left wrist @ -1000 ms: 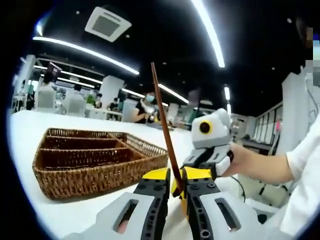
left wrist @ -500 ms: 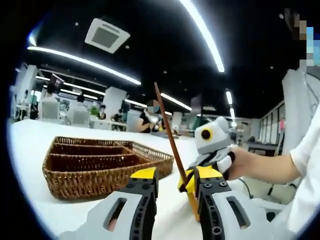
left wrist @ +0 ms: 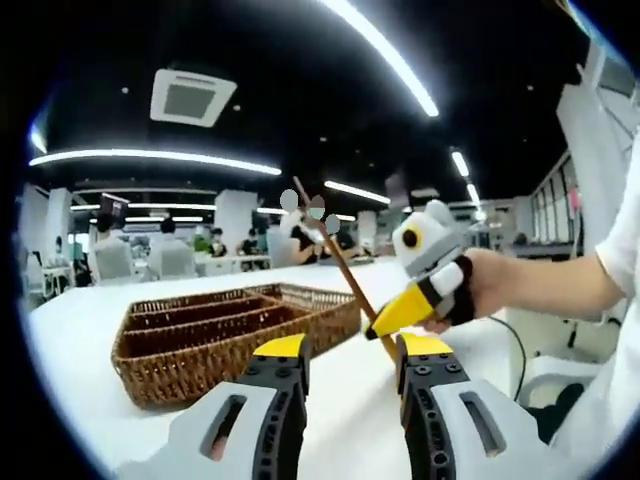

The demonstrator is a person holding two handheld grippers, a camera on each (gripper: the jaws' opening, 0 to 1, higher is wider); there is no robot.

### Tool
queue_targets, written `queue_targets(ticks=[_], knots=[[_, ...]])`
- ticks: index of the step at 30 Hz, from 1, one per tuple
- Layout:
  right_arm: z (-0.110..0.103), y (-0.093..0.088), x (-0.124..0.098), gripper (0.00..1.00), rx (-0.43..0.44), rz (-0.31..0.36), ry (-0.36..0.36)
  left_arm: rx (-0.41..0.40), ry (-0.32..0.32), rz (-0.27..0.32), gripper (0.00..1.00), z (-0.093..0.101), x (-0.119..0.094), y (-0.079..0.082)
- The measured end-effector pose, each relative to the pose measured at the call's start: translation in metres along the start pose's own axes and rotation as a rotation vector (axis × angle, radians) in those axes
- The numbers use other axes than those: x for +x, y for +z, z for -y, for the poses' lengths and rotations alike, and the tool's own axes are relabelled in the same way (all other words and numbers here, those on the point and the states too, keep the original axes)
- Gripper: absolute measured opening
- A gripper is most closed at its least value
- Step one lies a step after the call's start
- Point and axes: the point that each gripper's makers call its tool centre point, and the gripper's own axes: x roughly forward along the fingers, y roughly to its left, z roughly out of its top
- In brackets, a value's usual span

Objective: Arrange the knives, forks, and spoons in their matching storage slots by inserting each utensil handle-first until every utensil is classified and aligned in the correct compartment

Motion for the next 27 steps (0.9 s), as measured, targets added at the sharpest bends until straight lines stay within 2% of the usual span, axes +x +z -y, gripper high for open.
queue_targets(ticks=[7,13,17,27], knots=[[0.007,0.011,-0.012,0.05,0.044,-0.019,-0.048,0.066,0.027,-0.016,0.35,-0.002,-0.001,0.000],[0.013,0.022,-0.023,0.05,0.070,-0.042,-0.093,0.066,0.051,-0.031,0.40,-0.005,-0.003,-0.003],[0.019,0.029,-0.030,0.05,0.073,-0.080,-0.140,0.075,0.068,-0.043,0.43,-0.006,-0.003,-0.004],[0.037,0.047,-0.042,0.05,0.121,-0.115,-0.215,0.084,0.074,-0.045,0.44,-0.006,-0.006,-0.006]])
